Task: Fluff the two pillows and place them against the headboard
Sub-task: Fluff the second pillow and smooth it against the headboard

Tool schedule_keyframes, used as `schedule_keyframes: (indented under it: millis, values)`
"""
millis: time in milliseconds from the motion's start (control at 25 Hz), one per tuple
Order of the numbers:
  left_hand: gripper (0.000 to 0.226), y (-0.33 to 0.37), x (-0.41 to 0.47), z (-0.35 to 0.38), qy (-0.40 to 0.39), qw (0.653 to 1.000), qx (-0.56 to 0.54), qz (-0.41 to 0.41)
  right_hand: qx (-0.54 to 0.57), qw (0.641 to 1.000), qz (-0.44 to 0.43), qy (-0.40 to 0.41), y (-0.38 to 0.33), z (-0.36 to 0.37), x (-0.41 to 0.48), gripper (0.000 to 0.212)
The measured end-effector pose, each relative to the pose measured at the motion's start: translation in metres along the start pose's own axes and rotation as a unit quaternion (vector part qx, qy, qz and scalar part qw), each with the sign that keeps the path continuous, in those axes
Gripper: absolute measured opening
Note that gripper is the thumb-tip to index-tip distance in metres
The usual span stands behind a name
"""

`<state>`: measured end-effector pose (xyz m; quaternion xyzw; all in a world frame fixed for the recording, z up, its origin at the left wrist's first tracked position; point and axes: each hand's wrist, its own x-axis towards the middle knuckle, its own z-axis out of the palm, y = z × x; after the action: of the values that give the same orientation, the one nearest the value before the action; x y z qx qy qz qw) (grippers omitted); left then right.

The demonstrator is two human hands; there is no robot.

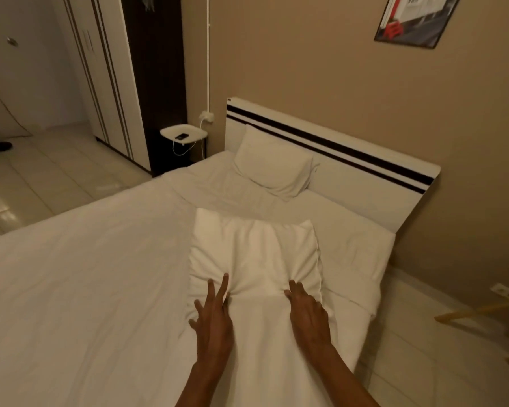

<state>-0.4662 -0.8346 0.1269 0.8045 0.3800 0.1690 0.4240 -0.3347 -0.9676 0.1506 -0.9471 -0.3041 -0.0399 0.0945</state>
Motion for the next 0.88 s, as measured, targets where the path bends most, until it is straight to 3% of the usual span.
schedule_keyframes:
  millis: [400, 880]
  values:
    - [0.054, 0.159, 0.03, -0.007, 0.062, 0.989, -0.119, 0.061, -0.027, 0.996, -0.027, 0.079, 0.05, -0.158, 0.071, 0.042]
    - [0.053, 0.342, 0.075, 0.153, 0.106, 0.977, -0.185, 0.017, -0.171, 0.971, -0.109, 0.123, 0.218, -0.287, 0.189, 0.039]
